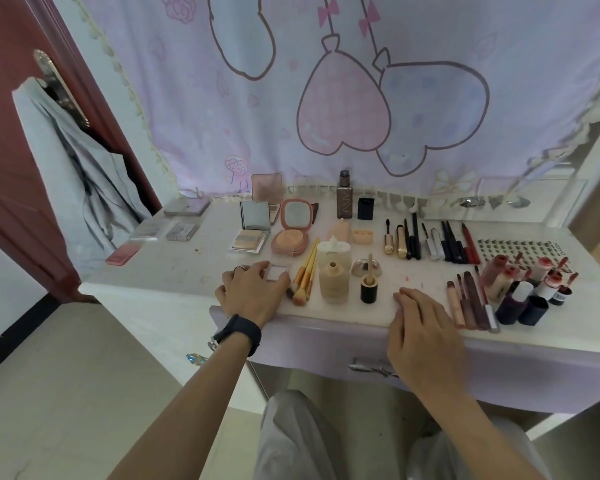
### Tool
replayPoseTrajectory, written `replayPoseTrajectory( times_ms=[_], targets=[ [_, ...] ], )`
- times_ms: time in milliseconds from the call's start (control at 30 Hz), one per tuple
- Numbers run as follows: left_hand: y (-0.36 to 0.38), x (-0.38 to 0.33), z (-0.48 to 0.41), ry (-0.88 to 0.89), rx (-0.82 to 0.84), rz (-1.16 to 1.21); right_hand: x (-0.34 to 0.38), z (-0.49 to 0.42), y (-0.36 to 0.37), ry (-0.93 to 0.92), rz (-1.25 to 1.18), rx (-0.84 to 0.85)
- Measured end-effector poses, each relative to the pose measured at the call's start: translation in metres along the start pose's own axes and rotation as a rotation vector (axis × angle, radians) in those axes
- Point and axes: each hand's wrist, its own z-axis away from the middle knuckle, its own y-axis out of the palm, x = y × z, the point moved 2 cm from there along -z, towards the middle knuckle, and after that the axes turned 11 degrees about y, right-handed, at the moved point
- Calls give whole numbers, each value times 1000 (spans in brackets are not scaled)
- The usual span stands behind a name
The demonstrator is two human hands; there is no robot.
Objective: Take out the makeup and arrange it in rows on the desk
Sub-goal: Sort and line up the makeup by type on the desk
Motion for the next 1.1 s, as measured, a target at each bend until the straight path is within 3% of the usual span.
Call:
replayPoseTrajectory(
  times_ms=[300, 433, 567, 933, 1100],
  targets=[
    [-2, 2, 1, 9, 7, 42, 0, 0, 0, 2, 26, 27],
    [-14, 17, -10, 18, -68, 140, -1, 1, 1, -14, 34, 22],
    [-33, 56, -45, 14, -122, 44, -1, 1, 5, -19, 78, 23],
    [-36, 141, -121, 25, 182, -199, 2, 0, 10, 13, 170, 45],
    [-43, 136, -117, 89, 39, -241, 5, 1, 7, 14, 166, 20]
  ],
)
